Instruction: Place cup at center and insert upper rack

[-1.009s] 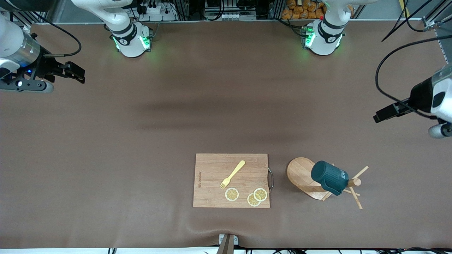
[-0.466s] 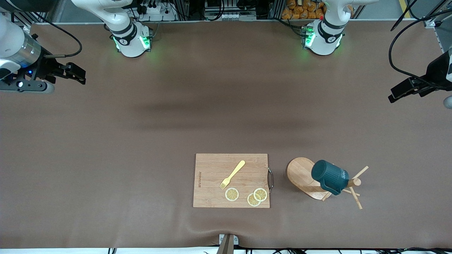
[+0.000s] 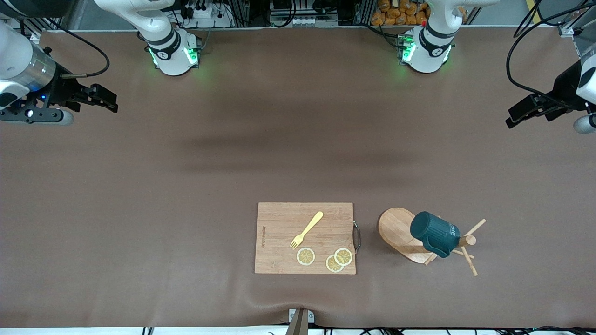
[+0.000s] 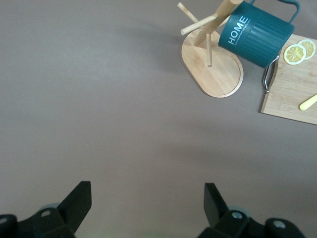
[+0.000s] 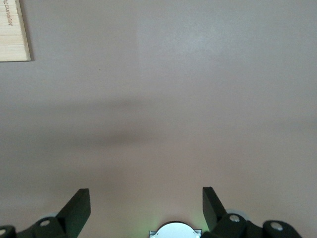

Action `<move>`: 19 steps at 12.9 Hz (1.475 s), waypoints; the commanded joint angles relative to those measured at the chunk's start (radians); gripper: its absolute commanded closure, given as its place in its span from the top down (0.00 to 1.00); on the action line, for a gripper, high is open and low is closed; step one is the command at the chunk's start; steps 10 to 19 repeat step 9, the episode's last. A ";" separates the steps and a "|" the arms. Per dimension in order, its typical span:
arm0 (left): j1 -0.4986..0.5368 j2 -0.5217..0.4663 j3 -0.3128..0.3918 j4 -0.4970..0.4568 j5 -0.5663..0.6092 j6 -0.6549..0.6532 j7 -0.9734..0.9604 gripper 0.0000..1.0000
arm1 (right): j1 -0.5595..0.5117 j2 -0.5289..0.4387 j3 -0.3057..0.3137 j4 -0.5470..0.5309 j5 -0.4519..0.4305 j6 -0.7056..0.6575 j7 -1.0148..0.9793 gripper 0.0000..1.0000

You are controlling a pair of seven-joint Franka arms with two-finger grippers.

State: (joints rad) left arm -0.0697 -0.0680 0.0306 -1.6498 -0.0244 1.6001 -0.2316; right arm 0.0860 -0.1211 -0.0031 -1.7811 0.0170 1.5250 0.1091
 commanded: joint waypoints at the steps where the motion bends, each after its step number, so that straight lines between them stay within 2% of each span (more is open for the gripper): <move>1: -0.013 -0.058 0.011 -0.058 0.027 0.023 0.012 1.00 | -0.040 -0.028 -0.002 -0.017 0.018 0.011 -0.102 1.00; 3: -0.015 -0.053 0.006 -0.051 0.087 0.021 0.015 1.00 | -0.061 -0.034 -0.003 -0.015 0.018 0.006 -0.121 1.00; 9: -0.024 -0.052 0.003 -0.042 0.077 0.018 0.015 1.00 | -0.057 -0.071 -0.001 -0.014 0.018 -0.020 -0.120 1.00; 19: -0.024 -0.052 0.003 -0.042 0.077 0.018 0.015 1.00 | -0.057 -0.071 -0.001 -0.014 0.018 -0.020 -0.120 1.00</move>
